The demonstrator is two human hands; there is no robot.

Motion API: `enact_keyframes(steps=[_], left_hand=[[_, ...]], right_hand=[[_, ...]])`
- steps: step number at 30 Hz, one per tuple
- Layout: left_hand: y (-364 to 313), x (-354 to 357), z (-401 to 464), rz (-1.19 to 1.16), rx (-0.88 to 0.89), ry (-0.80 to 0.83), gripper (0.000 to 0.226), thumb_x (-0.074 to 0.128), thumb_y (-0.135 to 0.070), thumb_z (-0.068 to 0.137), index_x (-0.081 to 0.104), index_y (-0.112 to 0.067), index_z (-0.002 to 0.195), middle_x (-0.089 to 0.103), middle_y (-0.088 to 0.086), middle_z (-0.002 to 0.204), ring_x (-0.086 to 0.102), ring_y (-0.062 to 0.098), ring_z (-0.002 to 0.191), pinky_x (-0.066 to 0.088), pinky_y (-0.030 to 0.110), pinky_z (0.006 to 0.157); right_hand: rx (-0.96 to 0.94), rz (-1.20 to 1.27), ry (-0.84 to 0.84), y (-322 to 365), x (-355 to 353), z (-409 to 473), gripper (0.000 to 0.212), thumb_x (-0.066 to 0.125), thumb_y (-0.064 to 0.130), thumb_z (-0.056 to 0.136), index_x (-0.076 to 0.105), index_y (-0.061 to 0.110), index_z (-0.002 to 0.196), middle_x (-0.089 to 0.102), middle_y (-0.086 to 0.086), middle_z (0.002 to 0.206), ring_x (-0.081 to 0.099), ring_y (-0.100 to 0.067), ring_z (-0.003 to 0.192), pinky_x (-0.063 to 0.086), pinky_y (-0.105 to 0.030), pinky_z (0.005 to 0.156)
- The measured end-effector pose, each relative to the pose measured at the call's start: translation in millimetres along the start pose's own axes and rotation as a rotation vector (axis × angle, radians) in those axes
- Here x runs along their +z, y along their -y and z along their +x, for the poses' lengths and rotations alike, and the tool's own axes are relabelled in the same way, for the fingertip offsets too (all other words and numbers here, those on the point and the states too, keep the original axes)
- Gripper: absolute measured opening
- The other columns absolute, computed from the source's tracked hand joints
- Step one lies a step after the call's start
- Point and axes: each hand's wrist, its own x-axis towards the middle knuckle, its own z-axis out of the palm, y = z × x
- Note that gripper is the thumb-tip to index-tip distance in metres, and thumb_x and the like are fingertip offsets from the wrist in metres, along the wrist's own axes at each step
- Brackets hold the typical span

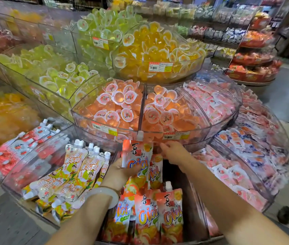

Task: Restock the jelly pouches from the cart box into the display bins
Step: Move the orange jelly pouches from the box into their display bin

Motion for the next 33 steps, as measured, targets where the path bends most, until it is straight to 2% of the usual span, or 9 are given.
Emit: enact_keyframes(steps=[2, 4, 7, 12, 16, 22, 26, 29, 33], left_hand=[[-1.0, 13.4, 4.6, -0.006, -0.017, 0.037, 0.024, 0.067, 0.0, 0.083, 0.065, -0.006, 0.105, 0.069, 0.019, 0.093, 0.064, 0.032, 0.077, 0.053, 0.036, 0.067], [-3.5, 29.5, 8.7, -0.007, -0.025, 0.085, 0.021, 0.067, -0.002, 0.083, 0.066, -0.009, 0.103, 0.072, 0.016, 0.089, 0.064, 0.029, 0.069, 0.054, 0.037, 0.065], [-2.2, 52.8, 12.4, 0.016, -0.034, 0.166, 0.022, 0.066, -0.009, 0.086, 0.066, -0.012, 0.107, 0.073, 0.017, 0.094, 0.067, 0.034, 0.077, 0.054, 0.05, 0.076], [10.8, 70.7, 16.2, 0.1, -0.041, 0.087, 0.022, 0.068, -0.017, 0.085, 0.063, -0.006, 0.104, 0.066, 0.009, 0.081, 0.06, 0.011, 0.053, 0.045, 0.02, 0.043], [7.9, 76.3, 21.4, 0.127, 0.018, 0.056, 0.008, 0.064, -0.008, 0.087, 0.063, -0.003, 0.093, 0.062, 0.0, 0.062, 0.053, 0.004, 0.037, 0.041, 0.017, 0.037], [5.2, 79.3, 32.2, 0.235, 0.171, -0.003, 0.009, 0.059, -0.011, 0.091, 0.064, -0.005, 0.095, 0.062, 0.0, 0.072, 0.057, 0.016, 0.065, 0.047, 0.019, 0.052], [18.5, 86.2, 31.6, 0.292, 0.155, -0.051, 0.011, 0.055, -0.01, 0.093, 0.064, -0.013, 0.088, 0.062, -0.005, 0.071, 0.06, 0.009, 0.065, 0.048, 0.015, 0.055], [31.2, 89.5, 35.6, 0.382, 0.13, -0.12, 0.01, 0.058, -0.012, 0.091, 0.064, -0.019, 0.086, 0.064, -0.005, 0.076, 0.06, 0.018, 0.073, 0.046, 0.018, 0.062], [39.6, 89.8, 42.0, 0.548, 0.037, -0.164, 0.025, 0.063, -0.021, 0.088, 0.061, -0.005, 0.107, 0.067, 0.011, 0.103, 0.061, 0.031, 0.096, 0.047, 0.031, 0.078]], right_hand=[[-0.109, 0.294, 0.102, 12.4, -12.6, -12.8, 0.021, 0.051, 0.037, 0.095, 0.061, 0.019, 0.102, 0.067, -0.003, 0.106, 0.065, -0.018, 0.095, 0.052, -0.032, 0.086], [-0.17, 0.358, 0.162, 15.2, -26.8, -16.3, 0.017, 0.061, 0.026, 0.091, 0.06, 0.02, 0.107, 0.067, -0.002, 0.099, 0.066, -0.015, 0.088, 0.054, -0.034, 0.084], [-0.199, 0.297, 0.07, 12.8, -39.6, -18.8, 0.011, 0.06, 0.004, 0.089, 0.061, 0.014, 0.084, 0.063, -0.002, 0.079, 0.061, -0.013, 0.071, 0.055, -0.032, 0.072], [-0.143, 0.211, -0.085, -7.2, -53.4, -12.1, 0.021, 0.056, 0.005, 0.092, 0.057, 0.015, 0.073, 0.057, -0.003, 0.066, 0.055, -0.012, 0.059, 0.05, -0.024, 0.053], [-0.19, 0.237, -0.155, -11.2, -56.3, -9.9, 0.016, 0.055, 0.005, 0.092, 0.057, 0.011, 0.078, 0.058, -0.003, 0.066, 0.055, -0.007, 0.055, 0.047, -0.018, 0.048], [-0.299, 0.194, -0.181, -9.3, -59.9, 0.8, 0.013, 0.054, 0.005, 0.093, 0.057, 0.01, 0.081, 0.06, -0.003, 0.068, 0.057, -0.01, 0.061, 0.053, -0.032, 0.07], [-0.361, 0.085, -0.175, -21.7, -54.3, 4.2, 0.019, 0.055, 0.002, 0.091, 0.057, 0.015, 0.078, 0.059, 0.001, 0.064, 0.055, 0.003, 0.054, 0.047, -0.013, 0.061], [-0.338, 0.001, -0.158, -28.7, -50.5, 7.7, 0.029, 0.055, 0.002, 0.091, 0.053, 0.023, 0.072, 0.058, 0.002, 0.065, 0.055, -0.009, 0.061, 0.048, -0.023, 0.068], [-0.269, -0.262, -0.152, -34.1, -46.3, 12.8, 0.012, 0.056, 0.004, 0.09, 0.057, 0.014, 0.083, 0.064, -0.01, 0.086, 0.059, -0.023, 0.081, 0.049, -0.033, 0.077]])
